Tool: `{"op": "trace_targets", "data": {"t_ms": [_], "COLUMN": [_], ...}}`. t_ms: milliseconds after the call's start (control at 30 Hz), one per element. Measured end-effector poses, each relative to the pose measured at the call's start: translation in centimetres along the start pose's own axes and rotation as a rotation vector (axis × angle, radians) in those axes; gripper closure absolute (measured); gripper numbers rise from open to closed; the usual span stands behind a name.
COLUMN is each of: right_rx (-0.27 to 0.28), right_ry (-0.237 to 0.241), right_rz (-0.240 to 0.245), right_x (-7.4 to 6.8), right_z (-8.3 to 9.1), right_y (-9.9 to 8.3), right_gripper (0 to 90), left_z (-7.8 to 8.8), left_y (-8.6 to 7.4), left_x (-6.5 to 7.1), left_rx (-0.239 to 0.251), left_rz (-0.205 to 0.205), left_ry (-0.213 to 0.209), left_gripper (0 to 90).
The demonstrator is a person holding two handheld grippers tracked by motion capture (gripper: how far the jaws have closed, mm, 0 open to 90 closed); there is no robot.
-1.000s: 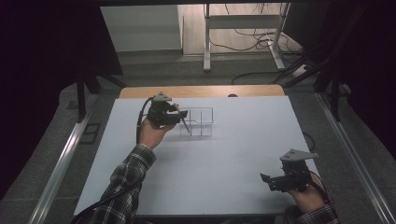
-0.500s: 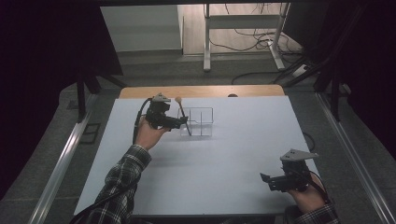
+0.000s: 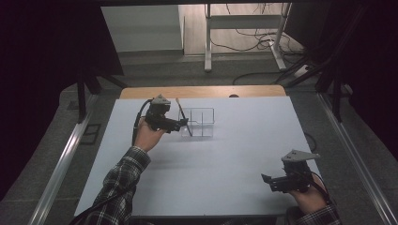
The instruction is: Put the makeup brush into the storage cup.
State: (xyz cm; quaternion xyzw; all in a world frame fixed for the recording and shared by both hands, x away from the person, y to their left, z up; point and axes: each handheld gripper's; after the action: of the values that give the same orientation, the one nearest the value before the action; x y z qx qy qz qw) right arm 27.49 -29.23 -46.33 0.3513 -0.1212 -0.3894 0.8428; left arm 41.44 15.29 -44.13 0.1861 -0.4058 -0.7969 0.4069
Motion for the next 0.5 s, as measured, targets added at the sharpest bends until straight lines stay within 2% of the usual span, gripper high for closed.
{"op": "trace_targets", "data": {"t_ms": [167,500], "right_rx": [0.0,-0.002], "right_ry": [0.0,-0.001], "right_rz": [-0.001,0.0], "right_x": [0.0,0.0], "right_z": [0.0,0.0], "right_y": [0.0,0.0], "right_gripper": [1.4,1.4], "left_z": [0.4,1.2], "left_y": [-0.1,-0.6], "left_x": [-0.1,-0.2], "left_rx": [0.003,0.015], "left_rz": [0.002,0.009], "left_ry": [0.002,-0.02], "left_gripper": [1.6,2.0]}}
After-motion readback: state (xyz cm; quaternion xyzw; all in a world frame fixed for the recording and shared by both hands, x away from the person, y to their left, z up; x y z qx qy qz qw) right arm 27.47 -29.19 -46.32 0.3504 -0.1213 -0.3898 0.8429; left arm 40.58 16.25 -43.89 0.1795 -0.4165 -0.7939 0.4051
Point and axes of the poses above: each handheld gripper's, and its own axes: z roughly backward along the jaws, y roughly out of its top, x roughly to its right, and after that the axes turned 6 degrees about y, right-handed
